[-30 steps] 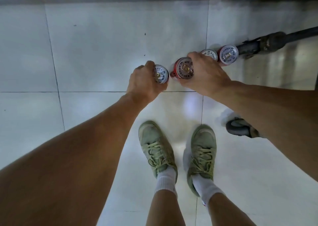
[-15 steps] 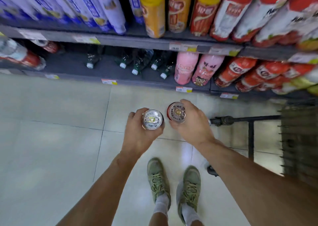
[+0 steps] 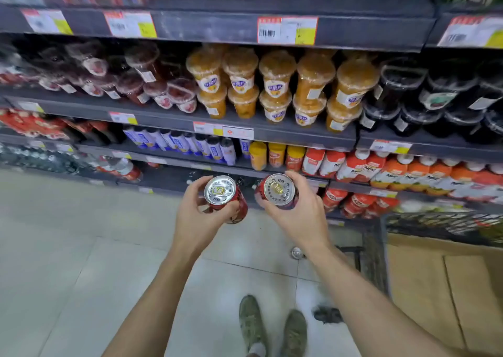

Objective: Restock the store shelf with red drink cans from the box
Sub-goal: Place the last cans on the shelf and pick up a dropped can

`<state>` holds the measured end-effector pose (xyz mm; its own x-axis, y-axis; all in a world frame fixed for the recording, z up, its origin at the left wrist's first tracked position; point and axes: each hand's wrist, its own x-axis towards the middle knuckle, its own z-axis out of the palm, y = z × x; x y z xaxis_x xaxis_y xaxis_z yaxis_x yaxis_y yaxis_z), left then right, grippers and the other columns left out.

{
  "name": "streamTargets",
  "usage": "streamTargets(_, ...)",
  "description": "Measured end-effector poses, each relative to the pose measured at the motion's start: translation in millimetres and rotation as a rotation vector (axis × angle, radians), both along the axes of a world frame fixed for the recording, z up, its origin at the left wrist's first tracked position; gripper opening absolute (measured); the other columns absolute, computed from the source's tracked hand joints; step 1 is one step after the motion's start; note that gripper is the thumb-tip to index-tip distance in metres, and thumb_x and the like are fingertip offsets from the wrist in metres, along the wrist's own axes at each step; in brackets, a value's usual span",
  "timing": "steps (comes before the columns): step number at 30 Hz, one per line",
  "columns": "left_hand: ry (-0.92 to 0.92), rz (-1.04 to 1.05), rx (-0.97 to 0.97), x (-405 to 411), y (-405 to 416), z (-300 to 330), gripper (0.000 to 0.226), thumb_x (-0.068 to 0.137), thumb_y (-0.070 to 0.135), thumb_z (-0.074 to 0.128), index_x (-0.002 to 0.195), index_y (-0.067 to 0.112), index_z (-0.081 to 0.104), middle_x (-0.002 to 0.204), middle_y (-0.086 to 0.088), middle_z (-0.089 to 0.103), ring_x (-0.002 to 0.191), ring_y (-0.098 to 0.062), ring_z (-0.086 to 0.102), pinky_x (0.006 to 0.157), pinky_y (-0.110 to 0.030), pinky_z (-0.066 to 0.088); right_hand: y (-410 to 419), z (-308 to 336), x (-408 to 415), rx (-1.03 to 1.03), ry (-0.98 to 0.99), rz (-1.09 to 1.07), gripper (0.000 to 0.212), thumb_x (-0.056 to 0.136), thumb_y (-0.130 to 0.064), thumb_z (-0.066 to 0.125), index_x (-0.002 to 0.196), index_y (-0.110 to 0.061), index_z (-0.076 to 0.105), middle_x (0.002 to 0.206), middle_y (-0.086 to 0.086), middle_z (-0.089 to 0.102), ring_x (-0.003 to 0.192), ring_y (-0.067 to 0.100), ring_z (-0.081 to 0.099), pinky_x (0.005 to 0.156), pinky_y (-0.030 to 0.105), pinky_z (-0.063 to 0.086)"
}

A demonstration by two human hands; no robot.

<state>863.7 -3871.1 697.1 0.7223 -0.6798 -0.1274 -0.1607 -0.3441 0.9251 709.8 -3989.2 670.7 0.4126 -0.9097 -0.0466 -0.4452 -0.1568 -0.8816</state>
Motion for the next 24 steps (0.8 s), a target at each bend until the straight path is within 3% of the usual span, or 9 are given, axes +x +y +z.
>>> streamTargets(5, -0.079, 0.052, -0.134, -2.6, 16.6, 89.0, 0.053, 0.068, 0.023, 0.086, 0.113, 0.030, 0.058, 0.109, 0.011, 0.067, 0.093, -0.003, 0.064, 0.073, -0.010, 0.047, 8.2, 85.9, 6.4, -0.051, -0.216, -0.011, 0.062, 0.067, -0.035, 0.087, 0.121, -0.032, 0.057, 0.113, -0.017, 0.062, 0.111, 0.010, 0.058, 0.094, 0.035, 0.050)
streamTargets(8, -0.097, 0.061, -0.224, -3.2, 22.0, 129.8, 0.046, 0.073, 0.025, 0.085, 0.112, 0.030, 0.061, 0.107, 0.010, 0.069, 0.094, -0.002, 0.064, 0.074, -0.013, 0.049, 12.8, 129.9, 12.3, -0.099, -0.291, 0.018, 0.062, 0.069, -0.034, 0.088, 0.122, -0.030, 0.057, 0.115, -0.016, 0.058, 0.115, 0.010, 0.054, 0.097, 0.028, 0.045)
streamTargets(11, -0.129, 0.051, -0.269, -3.6, 23.7, 159.3, 0.052, 0.063, 0.045, 0.080, 0.111, 0.034, 0.063, 0.105, 0.013, 0.070, 0.096, -0.009, 0.066, 0.076, -0.022, 0.053, 15.6, 159.8, 23.2, -0.098, -0.369, 0.050, 0.060, 0.066, -0.046, 0.085, 0.118, -0.039, 0.055, 0.118, -0.015, 0.060, 0.113, 0.007, 0.056, 0.096, 0.035, 0.050)
streamTargets(16, -0.189, 0.029, -0.310, 9.1, 18.4, 192.2, 0.042, 0.077, 0.024, 0.082, 0.110, 0.038, 0.062, 0.104, 0.016, 0.069, 0.096, -0.005, 0.064, 0.071, -0.014, 0.051, 14.5, 192.6, 48.5, -0.024, -0.446, 0.099, 0.063, 0.061, -0.053, 0.081, 0.117, -0.042, 0.056, 0.117, -0.009, 0.062, 0.108, 0.009, 0.062, 0.091, 0.039, 0.056)
streamTargets(20, -0.229, -0.008, -0.328, 35.6, 9.7, 211.2, 0.040, 0.078, 0.030, 0.081, 0.112, 0.039, 0.061, 0.106, 0.016, 0.068, 0.096, -0.001, 0.063, 0.076, -0.019, 0.053, 6.9, 211.4, 66.0, -0.054, -0.422, 0.100, 0.066, 0.071, -0.036, 0.087, 0.127, -0.032, 0.054, 0.124, -0.009, 0.058, 0.110, 0.004, 0.057, 0.094, 0.028, 0.053)
streamTargets(24, -0.211, -0.038, -0.345, 71.2, -6.3, 226.5, 0.042, 0.078, 0.035, 0.080, 0.113, 0.045, 0.059, 0.108, 0.013, 0.069, 0.098, -0.004, 0.064, 0.078, -0.024, 0.055, -5.2, 224.3, 93.9, -0.063, -0.418, 0.067, 0.070, 0.065, -0.048, 0.086, 0.126, -0.029, 0.057, 0.119, -0.011, 0.062, 0.109, 0.006, 0.060, 0.094, 0.034, 0.053)
